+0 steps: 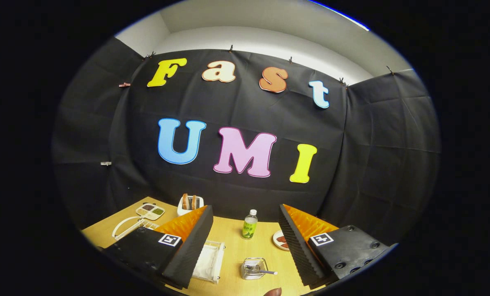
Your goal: Take the plate from the dish rack, then take the spoon from the basket and place it into the plate.
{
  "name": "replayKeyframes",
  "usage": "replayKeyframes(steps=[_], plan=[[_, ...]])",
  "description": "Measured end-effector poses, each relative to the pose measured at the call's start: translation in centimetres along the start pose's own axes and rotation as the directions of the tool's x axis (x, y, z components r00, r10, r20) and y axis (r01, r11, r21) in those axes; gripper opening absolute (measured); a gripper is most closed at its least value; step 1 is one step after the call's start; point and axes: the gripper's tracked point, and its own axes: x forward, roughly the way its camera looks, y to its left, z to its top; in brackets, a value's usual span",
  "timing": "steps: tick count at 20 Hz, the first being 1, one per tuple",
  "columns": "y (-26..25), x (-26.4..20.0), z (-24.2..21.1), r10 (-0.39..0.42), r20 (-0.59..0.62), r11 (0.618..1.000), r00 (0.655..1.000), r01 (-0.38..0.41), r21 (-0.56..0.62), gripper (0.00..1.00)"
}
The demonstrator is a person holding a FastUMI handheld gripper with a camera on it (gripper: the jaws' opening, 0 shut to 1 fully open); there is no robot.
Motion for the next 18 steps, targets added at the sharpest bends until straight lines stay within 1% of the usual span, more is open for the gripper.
replayKeyframes(steps=[3,6,8,10,12,15,18], plan=[[1.4,1.0,-0.6,0.016,-0.045,1.0,0.999,-0.016,0.006,0.98],[4.7,2.7,-1.8,0.065,-0.107,0.998,0.992,-0.064,0.011,0.98],[6.8,4.0,-3.3,0.084,-0.165,0.996,0.983,-0.083,0.013,0.98],[9.4,5.3,-5.4,0.111,-0.229,0.994,0.967,-0.108,0.026,0.96],[11.3,6.5,-7.6,0.119,-0.29,0.993,0.95,-0.115,0.033,0.95],[13.3,8.4,-11.3,0.109,-0.375,0.994,0.92,-0.112,0.015,0.94],[14.5,10.0,-15.8,0.086,-0.471,0.996,0.878,-0.09,0.015,0.9]])
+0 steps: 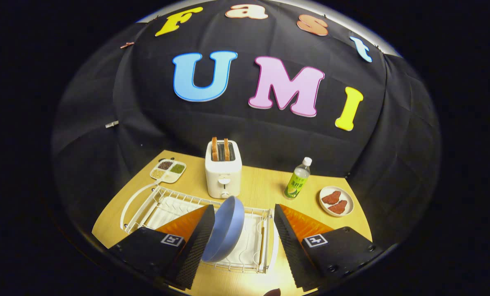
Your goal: Take the plate from the dish rack, then take the spoon from the basket and place it into the plate.
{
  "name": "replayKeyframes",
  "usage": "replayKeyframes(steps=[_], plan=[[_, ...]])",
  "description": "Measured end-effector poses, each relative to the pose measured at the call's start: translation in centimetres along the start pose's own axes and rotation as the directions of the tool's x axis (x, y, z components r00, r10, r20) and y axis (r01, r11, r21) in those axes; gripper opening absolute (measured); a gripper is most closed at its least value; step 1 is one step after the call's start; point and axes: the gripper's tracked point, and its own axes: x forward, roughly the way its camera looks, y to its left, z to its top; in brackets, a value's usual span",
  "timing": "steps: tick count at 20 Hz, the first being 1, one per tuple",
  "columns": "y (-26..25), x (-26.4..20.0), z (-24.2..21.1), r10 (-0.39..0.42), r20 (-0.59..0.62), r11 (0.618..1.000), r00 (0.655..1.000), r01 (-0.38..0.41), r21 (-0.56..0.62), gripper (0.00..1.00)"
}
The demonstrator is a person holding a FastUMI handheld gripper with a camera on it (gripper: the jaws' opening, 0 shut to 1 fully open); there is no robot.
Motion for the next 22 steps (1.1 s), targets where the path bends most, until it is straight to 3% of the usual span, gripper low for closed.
replayKeyframes(steps=[4,7,9,11,14,22], plan=[[1.2,4.2,-5.1,-0.024,-0.149,1.0,0.988,0.027,0.016,0.8],[2.5,6.0,-8.1,-0.002,-0.26,0.994,0.966,0.031,0.109,0.72],[2.8,7.2,-9.6,-0.002,-0.308,0.985,0.952,0.054,0.161,0.59],[2.2,7.9,-9.9,-0.044,-0.327,0.982,0.944,0.101,0.159,0.4],[1.7,7.7,-9.4,-0.11,-0.318,0.976,0.942,0.163,0.145,0.31],[1.1,7.2,-3.2,-0.233,-0.182,0.972,0.955,0.224,-0.066,0.29]])
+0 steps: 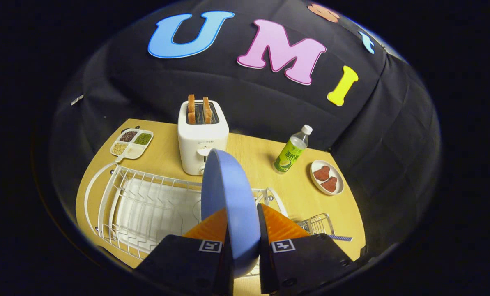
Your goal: Take the plate from the dish rack, then take the spoon from the basket and place it into the plate.
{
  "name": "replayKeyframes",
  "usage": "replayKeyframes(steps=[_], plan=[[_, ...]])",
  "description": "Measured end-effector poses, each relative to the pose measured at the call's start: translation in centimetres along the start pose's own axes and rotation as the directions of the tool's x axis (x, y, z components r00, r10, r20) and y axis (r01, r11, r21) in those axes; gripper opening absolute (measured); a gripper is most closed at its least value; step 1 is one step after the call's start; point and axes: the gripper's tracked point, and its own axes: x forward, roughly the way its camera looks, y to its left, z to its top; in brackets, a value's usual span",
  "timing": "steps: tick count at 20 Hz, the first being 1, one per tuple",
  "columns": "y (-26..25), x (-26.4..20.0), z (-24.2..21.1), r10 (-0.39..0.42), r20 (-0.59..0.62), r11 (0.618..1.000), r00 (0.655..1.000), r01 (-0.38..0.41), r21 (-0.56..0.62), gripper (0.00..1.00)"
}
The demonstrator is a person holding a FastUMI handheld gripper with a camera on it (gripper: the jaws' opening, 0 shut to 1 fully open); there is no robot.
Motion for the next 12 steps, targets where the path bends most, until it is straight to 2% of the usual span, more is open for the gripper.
replayKeyframes(steps=[4,10,12], plan=[[-1.2,-1.4,1.8,0.006,0.048,0.998,0.999,-0.009,0.066,0.29],[-4.6,-4.8,1.9,0.138,0.121,0.97,0.983,-0.158,0.184,0.29],[-6.4,-6.5,1.8,0.157,0.162,0.971,0.974,-0.183,0.153,0.29]])
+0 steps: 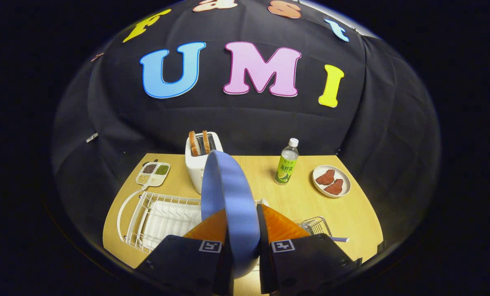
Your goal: Take the plate from the dish rack, then take the spoon from the basket and place it into the plate.
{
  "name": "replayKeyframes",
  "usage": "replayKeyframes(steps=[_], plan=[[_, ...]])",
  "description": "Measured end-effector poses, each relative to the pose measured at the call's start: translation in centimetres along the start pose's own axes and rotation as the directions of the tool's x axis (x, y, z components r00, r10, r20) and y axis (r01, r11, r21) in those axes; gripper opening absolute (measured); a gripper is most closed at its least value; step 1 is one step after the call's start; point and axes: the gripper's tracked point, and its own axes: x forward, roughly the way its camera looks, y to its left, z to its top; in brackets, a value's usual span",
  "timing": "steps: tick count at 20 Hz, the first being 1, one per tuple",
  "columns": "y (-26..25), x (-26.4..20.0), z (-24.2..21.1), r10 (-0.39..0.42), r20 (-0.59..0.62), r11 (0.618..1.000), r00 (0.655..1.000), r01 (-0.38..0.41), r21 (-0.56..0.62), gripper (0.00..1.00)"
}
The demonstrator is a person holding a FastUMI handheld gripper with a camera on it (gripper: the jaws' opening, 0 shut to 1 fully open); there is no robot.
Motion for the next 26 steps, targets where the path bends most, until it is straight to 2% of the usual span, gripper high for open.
replayKeyframes(steps=[3,8,12,14,18,21,26], plan=[[-1.7,-3.4,-0.7,0.051,0.019,0.999,0.999,-0.051,-0.002,0.29],[-4.1,-7.7,-6.5,0.141,-0.108,0.989,0.984,-0.134,0.069,0.28],[-3.8,-10.5,-13.1,0.251,-0.246,0.962,0.936,-0.213,0.173,0.29],[-3.6,-11.3,-16.5,0.285,-0.305,0.948,0.909,-0.221,0.227,0.29],[-3.1,-11.6,-22.2,0.324,-0.389,0.933,0.862,-0.222,0.285,0.29],[-2.7,-10.7,-24.7,0.334,-0.411,0.933,0.848,-0.235,0.274,0.29],[-0.8,-8.8,-28.2,0.427,-0.415,0.864,0.803,-0.228,0.449,0.29]])
